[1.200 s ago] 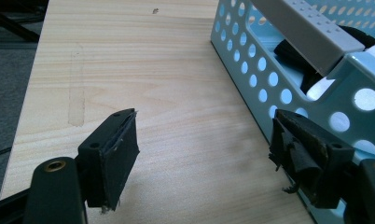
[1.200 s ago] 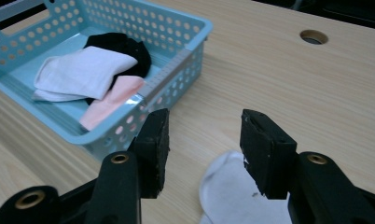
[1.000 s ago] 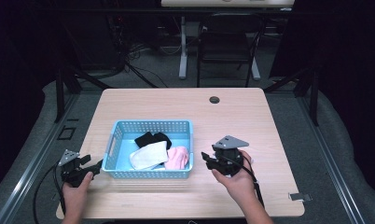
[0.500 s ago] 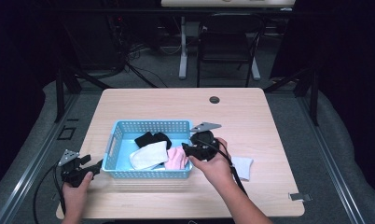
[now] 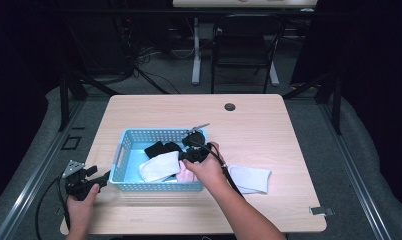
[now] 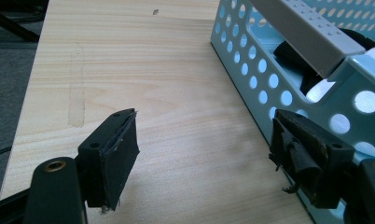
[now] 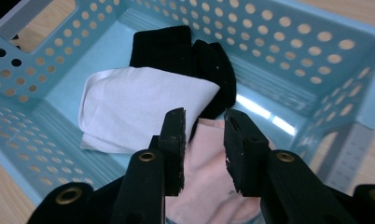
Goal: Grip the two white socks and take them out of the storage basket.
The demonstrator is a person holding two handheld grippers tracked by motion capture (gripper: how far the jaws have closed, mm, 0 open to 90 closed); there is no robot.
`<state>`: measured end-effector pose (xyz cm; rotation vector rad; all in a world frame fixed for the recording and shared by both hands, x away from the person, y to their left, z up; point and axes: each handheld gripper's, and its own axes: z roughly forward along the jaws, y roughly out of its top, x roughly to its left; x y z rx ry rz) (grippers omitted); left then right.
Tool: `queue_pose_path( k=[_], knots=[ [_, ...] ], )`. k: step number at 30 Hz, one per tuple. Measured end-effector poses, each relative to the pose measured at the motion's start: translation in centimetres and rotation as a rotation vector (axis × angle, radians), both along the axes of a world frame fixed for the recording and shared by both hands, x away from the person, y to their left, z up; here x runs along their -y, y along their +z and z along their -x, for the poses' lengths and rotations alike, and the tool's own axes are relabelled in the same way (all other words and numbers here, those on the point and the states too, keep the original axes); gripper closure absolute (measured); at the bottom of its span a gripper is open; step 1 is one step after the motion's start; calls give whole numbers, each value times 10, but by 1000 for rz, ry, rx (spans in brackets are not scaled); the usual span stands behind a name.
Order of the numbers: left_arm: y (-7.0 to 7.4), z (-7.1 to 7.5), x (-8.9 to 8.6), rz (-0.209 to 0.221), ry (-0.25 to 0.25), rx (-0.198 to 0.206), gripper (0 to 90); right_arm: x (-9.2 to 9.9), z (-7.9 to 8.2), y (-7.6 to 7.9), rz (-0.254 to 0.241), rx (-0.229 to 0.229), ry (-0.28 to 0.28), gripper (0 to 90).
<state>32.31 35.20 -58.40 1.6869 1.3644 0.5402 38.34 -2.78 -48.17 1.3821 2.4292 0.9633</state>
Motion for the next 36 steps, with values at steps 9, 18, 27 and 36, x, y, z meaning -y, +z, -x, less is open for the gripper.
queue_pose_path(
  k=[9,18,27,36],
  knots=[
    [0,0,0,2,-2,-1,233,-23,-23,-21,4,-159,-45,679],
    [0,0,0,10,-1,4,233,-32,-42,-41,5,-333,-79,657],
    [0,0,0,13,-2,4,233,-35,-50,-51,-49,-433,-105,699],
    [0,0,0,14,-2,5,233,-37,-39,-37,-36,-309,-38,875]
  ],
)
